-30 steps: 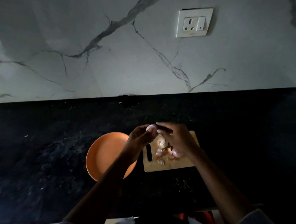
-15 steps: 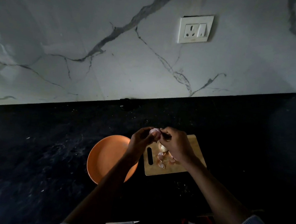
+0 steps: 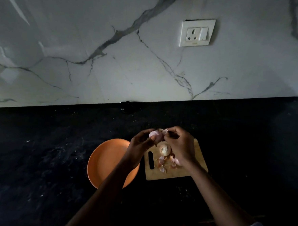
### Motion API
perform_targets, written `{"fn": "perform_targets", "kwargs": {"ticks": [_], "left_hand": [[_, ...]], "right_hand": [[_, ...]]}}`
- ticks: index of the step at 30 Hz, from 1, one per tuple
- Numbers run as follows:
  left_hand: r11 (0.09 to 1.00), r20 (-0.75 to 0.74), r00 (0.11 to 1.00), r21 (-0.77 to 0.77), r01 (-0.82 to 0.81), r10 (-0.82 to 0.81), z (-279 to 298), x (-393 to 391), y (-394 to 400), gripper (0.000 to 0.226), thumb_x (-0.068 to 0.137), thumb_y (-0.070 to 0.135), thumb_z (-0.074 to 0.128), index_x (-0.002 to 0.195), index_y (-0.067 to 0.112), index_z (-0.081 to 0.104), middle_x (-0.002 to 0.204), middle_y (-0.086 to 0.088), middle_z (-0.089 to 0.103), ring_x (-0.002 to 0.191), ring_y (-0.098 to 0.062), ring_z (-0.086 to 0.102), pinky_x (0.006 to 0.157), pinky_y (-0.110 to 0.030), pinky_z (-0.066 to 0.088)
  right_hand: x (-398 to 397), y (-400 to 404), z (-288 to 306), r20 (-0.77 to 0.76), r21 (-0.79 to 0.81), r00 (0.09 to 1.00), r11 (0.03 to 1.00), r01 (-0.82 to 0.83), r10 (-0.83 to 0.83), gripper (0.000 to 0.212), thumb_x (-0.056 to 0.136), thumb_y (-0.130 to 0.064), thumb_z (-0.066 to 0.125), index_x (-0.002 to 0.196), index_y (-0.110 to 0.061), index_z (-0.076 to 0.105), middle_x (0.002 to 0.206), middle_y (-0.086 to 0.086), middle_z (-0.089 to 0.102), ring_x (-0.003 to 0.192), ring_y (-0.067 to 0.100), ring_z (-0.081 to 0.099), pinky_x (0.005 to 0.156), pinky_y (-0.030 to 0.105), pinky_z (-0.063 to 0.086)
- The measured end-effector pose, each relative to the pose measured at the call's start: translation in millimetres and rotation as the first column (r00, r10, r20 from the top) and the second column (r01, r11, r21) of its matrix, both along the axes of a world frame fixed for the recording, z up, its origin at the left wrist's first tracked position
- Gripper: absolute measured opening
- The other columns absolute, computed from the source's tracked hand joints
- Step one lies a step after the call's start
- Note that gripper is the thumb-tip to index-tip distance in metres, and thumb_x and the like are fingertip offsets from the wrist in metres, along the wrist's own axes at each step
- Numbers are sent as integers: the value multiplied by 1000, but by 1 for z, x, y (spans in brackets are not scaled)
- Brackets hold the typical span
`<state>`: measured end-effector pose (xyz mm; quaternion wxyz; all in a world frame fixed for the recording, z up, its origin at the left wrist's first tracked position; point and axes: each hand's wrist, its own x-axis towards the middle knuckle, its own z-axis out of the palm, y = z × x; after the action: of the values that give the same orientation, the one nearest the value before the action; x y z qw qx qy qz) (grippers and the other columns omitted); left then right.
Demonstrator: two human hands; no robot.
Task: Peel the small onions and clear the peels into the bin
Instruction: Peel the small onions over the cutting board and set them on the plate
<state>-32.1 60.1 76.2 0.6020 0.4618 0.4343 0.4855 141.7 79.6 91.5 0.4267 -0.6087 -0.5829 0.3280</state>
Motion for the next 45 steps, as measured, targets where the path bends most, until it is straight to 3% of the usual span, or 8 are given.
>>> {"fn": "perform_targets", "kwargs": {"ticks": [4,8,12,17,22,32,39,45], "left_hand": [[996,58,994,-17,90,-89,5,-3,-4,22,105,13,45,113,-2,60,112,-18,61,109,-31,57,97,-45,44],[979,136,991,-198,41,-15,-3,-10,-9,35,98,21,50,128,5,59,126,-16,65,116,-24,63,98,-33,52],[967,59,998,-253,3,12,-24,-5,-11,32,103,17,48,131,3,57,117,-12,67,108,-20,65,88,-28,53],[956,-36,998,-288,-52,44,-36,1,-17,33,100,24,59,124,2,59,104,-9,70,91,-21,64,78,-31,51],[985,-87,996,-168,-46,32,-27,-1,-18,38,94,33,64,117,3,65,104,-12,70,96,-22,65,80,-33,51],[994,-170,985,-107,-16,-2,-16,-7,-1,64,79,46,81,122,2,65,116,-17,72,112,-36,66,103,-58,48],[998,-214,977,-65,-7,-7,-12,-3,-3,48,83,34,79,120,6,67,114,-11,73,111,-31,68,98,-52,53],[985,-5,1000,-172,10,-11,-9,2,-5,21,100,16,57,118,7,63,111,-8,73,103,-25,68,80,-32,58]], "right_hand": [[10,4,-3,-123,-120,986,988,100,-115,12,87,-29,75,97,-22,74,89,-9,75,80,0,70,64,14,53],[31,5,-12,111,-242,993,970,-1,29,18,93,-32,68,109,-23,68,99,-10,72,70,-6,66,50,5,43],[34,-6,-37,377,-278,869,934,-223,320,23,89,-24,73,112,-20,73,105,-4,73,92,9,68,65,8,42],[30,-14,-48,412,-217,829,924,-315,379,24,88,-23,74,112,-23,74,109,-4,73,98,11,66,85,30,55],[25,-9,-18,180,-123,918,934,-335,353,38,93,-42,66,130,-34,63,117,-13,70,100,2,68,81,21,56],[20,-2,-2,319,36,835,874,-484,449,31,93,-25,70,124,-24,70,115,-10,73,98,-7,65,79,8,51],[8,-4,-7,304,13,899,942,-335,316,14,92,-19,69,103,-27,67,94,-13,69,85,-2,64,69,19,55],[10,-1,-2,-28,-86,989,985,-148,147,7,90,-22,71,94,-27,72,87,-13,74,82,-4,68,72,16,54]]}}
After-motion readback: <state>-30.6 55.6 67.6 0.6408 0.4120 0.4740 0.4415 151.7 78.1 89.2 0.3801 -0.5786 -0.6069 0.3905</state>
